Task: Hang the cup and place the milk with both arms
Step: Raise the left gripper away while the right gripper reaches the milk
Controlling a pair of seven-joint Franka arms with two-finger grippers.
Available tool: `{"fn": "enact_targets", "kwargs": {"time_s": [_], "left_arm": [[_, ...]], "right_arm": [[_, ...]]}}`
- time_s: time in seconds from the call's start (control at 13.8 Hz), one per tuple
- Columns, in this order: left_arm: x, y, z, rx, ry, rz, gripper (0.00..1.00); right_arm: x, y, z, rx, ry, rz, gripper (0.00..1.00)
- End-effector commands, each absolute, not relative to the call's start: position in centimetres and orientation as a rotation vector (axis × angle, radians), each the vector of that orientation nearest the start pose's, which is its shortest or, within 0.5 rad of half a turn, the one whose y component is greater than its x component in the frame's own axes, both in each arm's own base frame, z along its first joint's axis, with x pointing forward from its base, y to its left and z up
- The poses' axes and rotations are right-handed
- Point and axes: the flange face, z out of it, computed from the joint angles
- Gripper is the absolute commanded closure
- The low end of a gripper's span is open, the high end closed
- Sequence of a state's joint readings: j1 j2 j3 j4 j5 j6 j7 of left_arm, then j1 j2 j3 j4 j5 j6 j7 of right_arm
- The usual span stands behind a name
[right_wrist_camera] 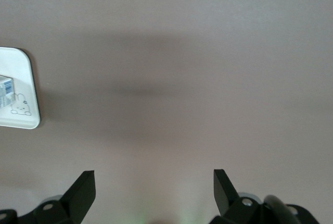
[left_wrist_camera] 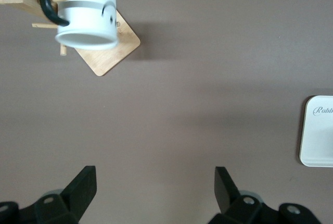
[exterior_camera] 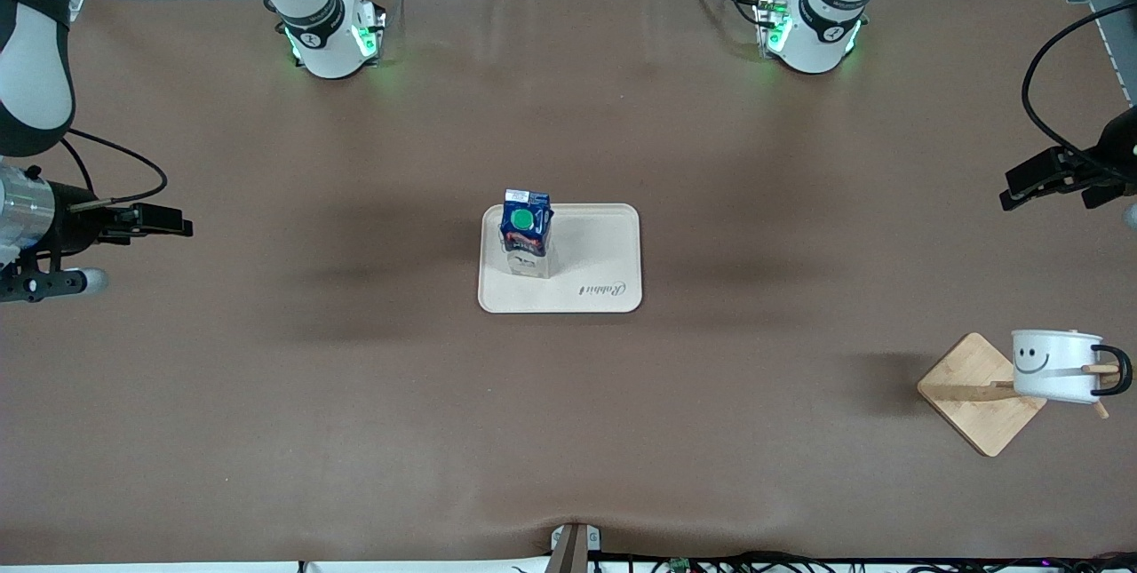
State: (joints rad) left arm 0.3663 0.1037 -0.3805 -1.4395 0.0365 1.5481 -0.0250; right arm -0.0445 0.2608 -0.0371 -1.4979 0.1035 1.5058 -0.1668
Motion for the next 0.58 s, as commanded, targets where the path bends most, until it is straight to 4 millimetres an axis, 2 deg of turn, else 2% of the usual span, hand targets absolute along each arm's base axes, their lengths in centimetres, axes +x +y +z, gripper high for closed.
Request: {"fn": "enact_targets", "kwargs": {"time_s": [0.0,0.29,0.36,0.43,0.51], "left_arm": [[56.6,-0.8,65.5,-3.11,0.033,-0.057,0.0],[54.6,-2.4,66.4,-3.091,0.041,-0.004,0.0],[53.8,-3.2,66.5,-3.088,0.051,-0.001,0.0],[53.3,-3.4,66.6,-3.088,0.053,0.001,0.0],[53.0,-3.5,66.3,-3.089,0.058,0.012,0.0]], "right_arm": [[60.4,0.3,49.8,-2.928,0.023,0.45,0.0],[59.1,12.9,49.8,-2.929,0.218,0.526,0.0],[58.5,18.8,50.0,-2.925,0.286,0.484,0.0],[58.2,21.7,49.7,-2.935,0.288,0.436,0.0],[57.9,23.8,49.0,-2.94,0.261,0.424,0.0]]}}
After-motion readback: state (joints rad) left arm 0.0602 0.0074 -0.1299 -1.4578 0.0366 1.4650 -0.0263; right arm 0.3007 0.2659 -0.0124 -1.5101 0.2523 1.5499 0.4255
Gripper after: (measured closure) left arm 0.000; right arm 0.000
